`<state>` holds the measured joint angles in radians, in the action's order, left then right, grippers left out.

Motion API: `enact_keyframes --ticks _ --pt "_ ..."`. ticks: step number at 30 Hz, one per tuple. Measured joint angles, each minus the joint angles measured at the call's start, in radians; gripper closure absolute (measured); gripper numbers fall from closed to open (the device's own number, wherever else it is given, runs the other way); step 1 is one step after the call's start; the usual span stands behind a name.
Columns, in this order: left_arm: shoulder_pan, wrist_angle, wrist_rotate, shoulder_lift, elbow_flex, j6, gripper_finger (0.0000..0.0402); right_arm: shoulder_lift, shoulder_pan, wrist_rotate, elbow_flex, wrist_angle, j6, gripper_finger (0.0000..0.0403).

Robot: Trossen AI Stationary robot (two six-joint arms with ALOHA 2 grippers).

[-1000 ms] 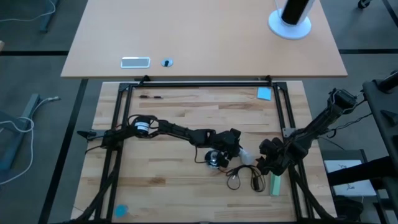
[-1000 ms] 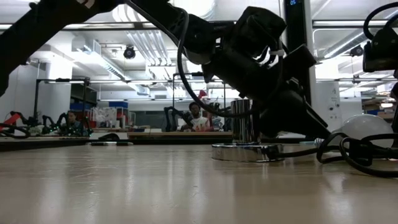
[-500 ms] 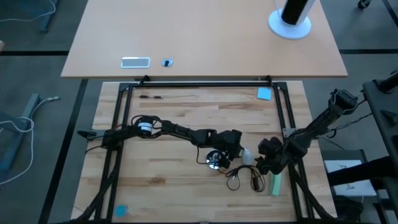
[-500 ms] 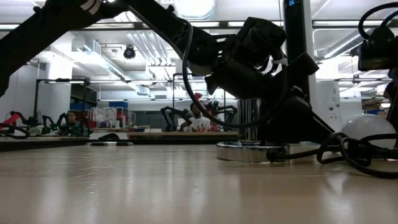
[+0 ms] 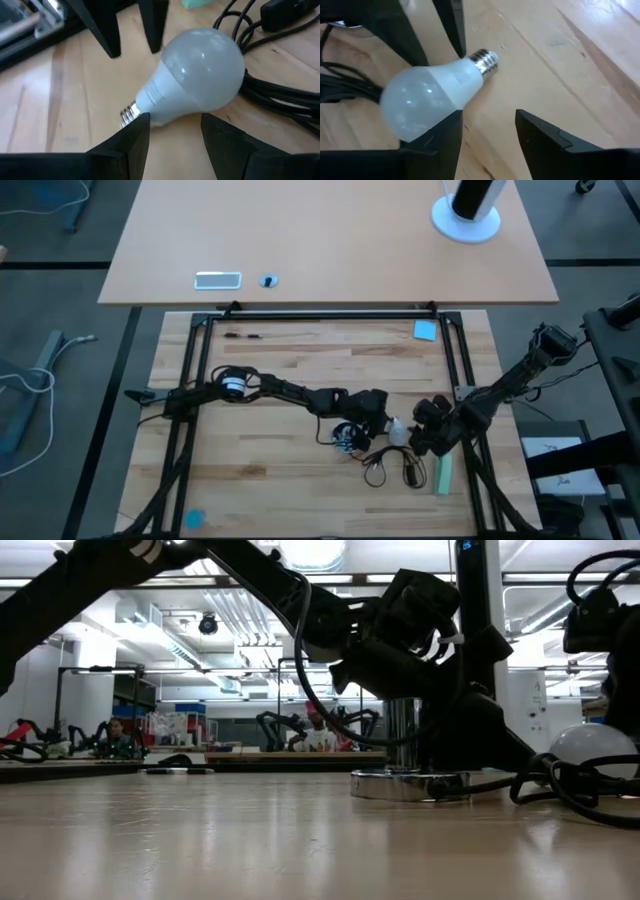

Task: Screw lightbulb
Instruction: Insert the lightbulb into the lamp

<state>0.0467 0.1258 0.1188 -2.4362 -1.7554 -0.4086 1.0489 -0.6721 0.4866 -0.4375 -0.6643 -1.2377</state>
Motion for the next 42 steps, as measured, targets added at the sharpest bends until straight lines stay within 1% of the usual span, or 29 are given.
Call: enact_keyframes --ticks 3,8,13,17,20,24,27,31,33,38,42 --pt "0.002 -0.052 0.001 0.010 0.000 0.030 0.0232 0.000 0.018 0.002 0.019 0.002 -0.012 0.0242" --pt "0.005 -0.137 0.003 0.019 0.000 0.037 0.0232 0.000 0.037 0.013 0.056 0.020 -0.052 0.0266" --pt "0.006 -0.155 0.012 0.023 0.000 0.064 0.0232 0.000 0.049 0.015 0.105 0.160 -0.036 0.0292" --pt "0.010 -0.148 0.058 0.023 0.000 0.086 0.0232 0.000 0.074 0.030 0.140 0.282 0.015 0.0314" --pt "0.014 -0.144 0.060 0.023 0.000 0.089 0.0232 0.000 0.099 0.058 0.157 0.342 0.065 0.0329" --pt "0.018 -0.130 0.062 0.024 0.000 0.093 0.0232 0.000 0.141 0.064 0.166 0.383 0.142 0.0350" --pt "0.018 -0.193 0.061 0.045 0.000 0.096 0.0232 0.000 0.166 0.065 0.166 0.417 0.197 0.0363" --pt "0.018 -0.322 0.060 0.104 0.000 0.076 0.0232 0.000 0.186 0.064 0.166 0.450 0.264 0.0374" --pt "0.018 -0.349 0.058 0.132 0.000 0.063 0.0232 0.000 0.197 0.065 0.166 0.452 0.285 0.0378" --pt "0.016 -0.333 0.058 0.151 0.000 0.035 0.0232 0.000 0.230 0.054 0.167 0.430 0.286 0.0380" --pt "0.016 -0.313 0.056 0.150 0.000 0.024 0.0232 0.000 0.249 0.002 0.168 0.438 0.285 0.0380"
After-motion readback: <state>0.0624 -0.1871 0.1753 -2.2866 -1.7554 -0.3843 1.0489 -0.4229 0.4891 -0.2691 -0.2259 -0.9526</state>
